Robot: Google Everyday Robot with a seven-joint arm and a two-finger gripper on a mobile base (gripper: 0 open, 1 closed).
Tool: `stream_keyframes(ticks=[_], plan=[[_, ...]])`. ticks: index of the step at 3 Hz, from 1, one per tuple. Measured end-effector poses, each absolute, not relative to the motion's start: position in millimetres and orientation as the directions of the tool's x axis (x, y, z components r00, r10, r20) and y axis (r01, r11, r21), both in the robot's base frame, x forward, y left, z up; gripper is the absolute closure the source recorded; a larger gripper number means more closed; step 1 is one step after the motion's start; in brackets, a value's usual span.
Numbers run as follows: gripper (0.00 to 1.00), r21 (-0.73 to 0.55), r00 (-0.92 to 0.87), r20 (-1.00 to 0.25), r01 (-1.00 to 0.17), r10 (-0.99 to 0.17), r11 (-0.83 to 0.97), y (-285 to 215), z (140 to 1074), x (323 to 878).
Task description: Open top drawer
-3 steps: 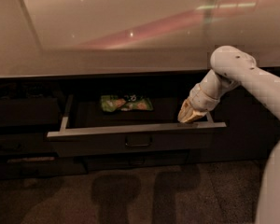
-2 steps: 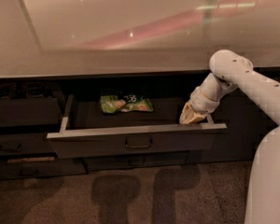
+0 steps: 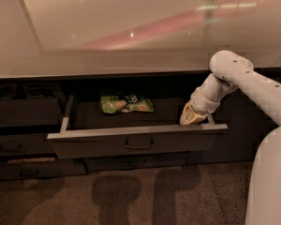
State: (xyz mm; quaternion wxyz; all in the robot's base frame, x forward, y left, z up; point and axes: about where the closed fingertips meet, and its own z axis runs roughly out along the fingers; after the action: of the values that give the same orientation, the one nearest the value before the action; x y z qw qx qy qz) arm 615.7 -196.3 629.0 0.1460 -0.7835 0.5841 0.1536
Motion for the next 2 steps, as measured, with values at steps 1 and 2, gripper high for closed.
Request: stream_keyframes(ticks=[1,2], plan=[[0.58,-0.049,0.270,-0.411,-0.960,-0.870,-0.275,-196.3,629.0,615.7],[0.36,-0.049,0.270,-0.411,-0.960,-0.870,-0.275,-196.3,629.0,615.7]])
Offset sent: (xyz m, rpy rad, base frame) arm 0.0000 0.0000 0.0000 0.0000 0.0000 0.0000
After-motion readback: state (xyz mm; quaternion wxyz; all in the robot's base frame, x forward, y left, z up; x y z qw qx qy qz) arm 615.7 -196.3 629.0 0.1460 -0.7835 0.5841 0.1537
